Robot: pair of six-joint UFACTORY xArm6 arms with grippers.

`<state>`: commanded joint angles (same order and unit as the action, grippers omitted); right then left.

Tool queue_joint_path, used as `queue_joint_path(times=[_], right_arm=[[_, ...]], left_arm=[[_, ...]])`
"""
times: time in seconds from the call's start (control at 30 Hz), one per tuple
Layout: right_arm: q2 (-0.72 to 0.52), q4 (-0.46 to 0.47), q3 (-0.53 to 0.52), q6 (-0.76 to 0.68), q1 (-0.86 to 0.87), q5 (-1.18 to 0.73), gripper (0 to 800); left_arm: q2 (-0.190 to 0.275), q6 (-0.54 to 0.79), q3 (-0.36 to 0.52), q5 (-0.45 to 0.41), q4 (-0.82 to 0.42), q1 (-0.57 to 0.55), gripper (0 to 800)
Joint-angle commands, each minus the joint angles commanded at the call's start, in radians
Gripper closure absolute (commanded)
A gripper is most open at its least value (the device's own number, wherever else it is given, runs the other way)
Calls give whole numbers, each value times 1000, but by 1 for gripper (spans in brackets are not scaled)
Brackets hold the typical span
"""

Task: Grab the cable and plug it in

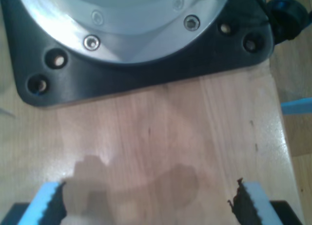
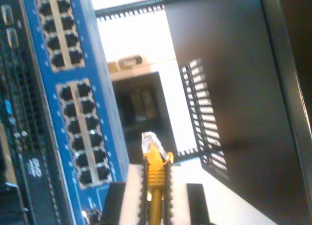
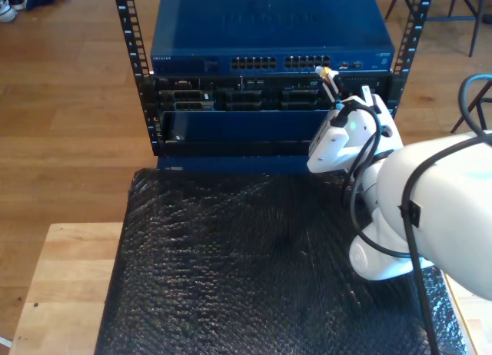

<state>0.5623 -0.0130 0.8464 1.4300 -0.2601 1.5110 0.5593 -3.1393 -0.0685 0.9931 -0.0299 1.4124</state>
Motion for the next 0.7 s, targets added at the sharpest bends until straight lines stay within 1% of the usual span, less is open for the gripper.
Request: queue_joint_path(times=[0.17,0.37,0.7], right_arm=[[20,-18,25,57,-2,17,800],[21,-98,38,133,-29,15,800],[28,-222,49,213,-84,-6,800]], left_arm=[[0,0,0,0,0,0,0],[0,0,0,0,0,0,0],[0,0,0,0,0,0,0]])
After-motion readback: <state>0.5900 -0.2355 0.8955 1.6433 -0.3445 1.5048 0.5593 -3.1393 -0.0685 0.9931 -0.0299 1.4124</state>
